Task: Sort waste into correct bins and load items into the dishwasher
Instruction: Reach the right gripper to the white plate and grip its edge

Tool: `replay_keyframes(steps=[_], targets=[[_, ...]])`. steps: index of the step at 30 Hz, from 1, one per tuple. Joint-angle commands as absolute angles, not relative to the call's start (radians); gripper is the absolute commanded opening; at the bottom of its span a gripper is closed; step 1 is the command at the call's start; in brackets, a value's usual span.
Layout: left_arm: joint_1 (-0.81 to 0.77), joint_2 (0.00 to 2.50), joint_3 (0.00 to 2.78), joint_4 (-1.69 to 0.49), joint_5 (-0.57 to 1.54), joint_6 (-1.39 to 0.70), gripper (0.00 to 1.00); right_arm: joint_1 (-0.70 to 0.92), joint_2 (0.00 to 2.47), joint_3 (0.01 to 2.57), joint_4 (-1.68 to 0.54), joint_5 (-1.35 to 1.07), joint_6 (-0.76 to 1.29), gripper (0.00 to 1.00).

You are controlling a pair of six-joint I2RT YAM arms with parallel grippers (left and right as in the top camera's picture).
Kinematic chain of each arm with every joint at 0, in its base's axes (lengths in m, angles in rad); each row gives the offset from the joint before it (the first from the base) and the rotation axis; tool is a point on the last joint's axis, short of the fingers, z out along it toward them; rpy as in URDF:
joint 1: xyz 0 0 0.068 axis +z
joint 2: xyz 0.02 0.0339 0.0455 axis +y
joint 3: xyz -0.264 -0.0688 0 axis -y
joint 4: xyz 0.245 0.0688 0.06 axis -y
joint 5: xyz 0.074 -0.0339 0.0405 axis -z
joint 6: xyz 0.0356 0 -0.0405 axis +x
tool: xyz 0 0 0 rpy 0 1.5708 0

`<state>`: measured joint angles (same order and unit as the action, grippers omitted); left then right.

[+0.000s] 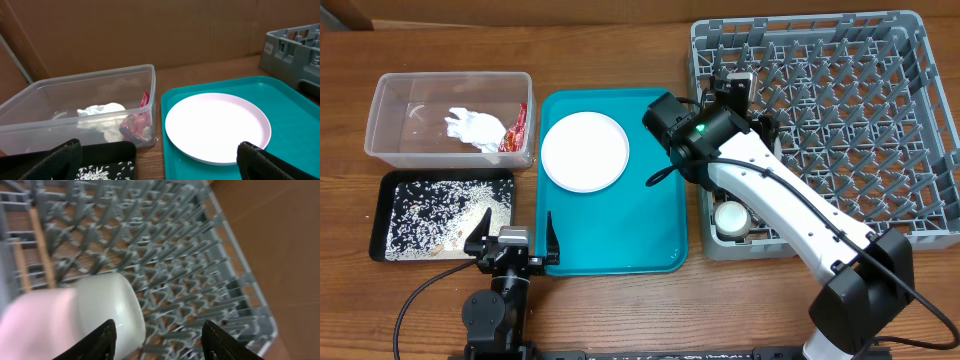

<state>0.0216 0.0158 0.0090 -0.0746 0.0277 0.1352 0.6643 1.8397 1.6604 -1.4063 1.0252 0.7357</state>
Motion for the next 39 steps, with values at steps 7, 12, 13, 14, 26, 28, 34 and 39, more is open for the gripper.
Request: replay_keyframes(steps=[7, 12, 13, 14, 26, 28, 34, 39], targets=[[0.025, 0.006, 0.005, -0.075, 0.042, 0.154, 1.00, 0.739, 1.823, 1.683, -1.190, 0.427, 0.485, 0.57], [0.025, 0.006, 0.005, -0.075, 0.042, 0.154, 1.00, 0.764, 1.826, 1.665, -0.976, -0.047, 0.397, 0.64], [0.025, 0.006, 0.005, -0.075, 0.042, 0.154, 1.00, 0.766, 1.830, 1.652, -0.923, -0.105, 0.400, 0.64], [0.025, 0.006, 0.005, -0.075, 0.042, 0.154, 1.00, 0.767, 1.834, 1.642, -0.890, -0.123, 0.424, 0.64], [0.025, 0.006, 0.005, -0.075, 0.042, 0.154, 1.00, 0.752, 2.104, 1.615, -0.768, 0.021, 0.666, 0.54], [0.025, 0.006, 0.005, -0.075, 0.042, 0.154, 1.00, 0.736, 2.139, 1.615, -0.763, 0.048, 0.723, 0.54], [0.025, 0.006, 0.005, -0.075, 0.042, 0.154, 1.00, 0.688, 2.195, 1.615, -0.719, -0.028, 0.763, 0.31], [0.025, 0.006, 0.005, -0.075, 0.042, 0.154, 1.00, 0.688, 2.201, 1.617, -0.765, -0.045, 0.760, 0.10]])
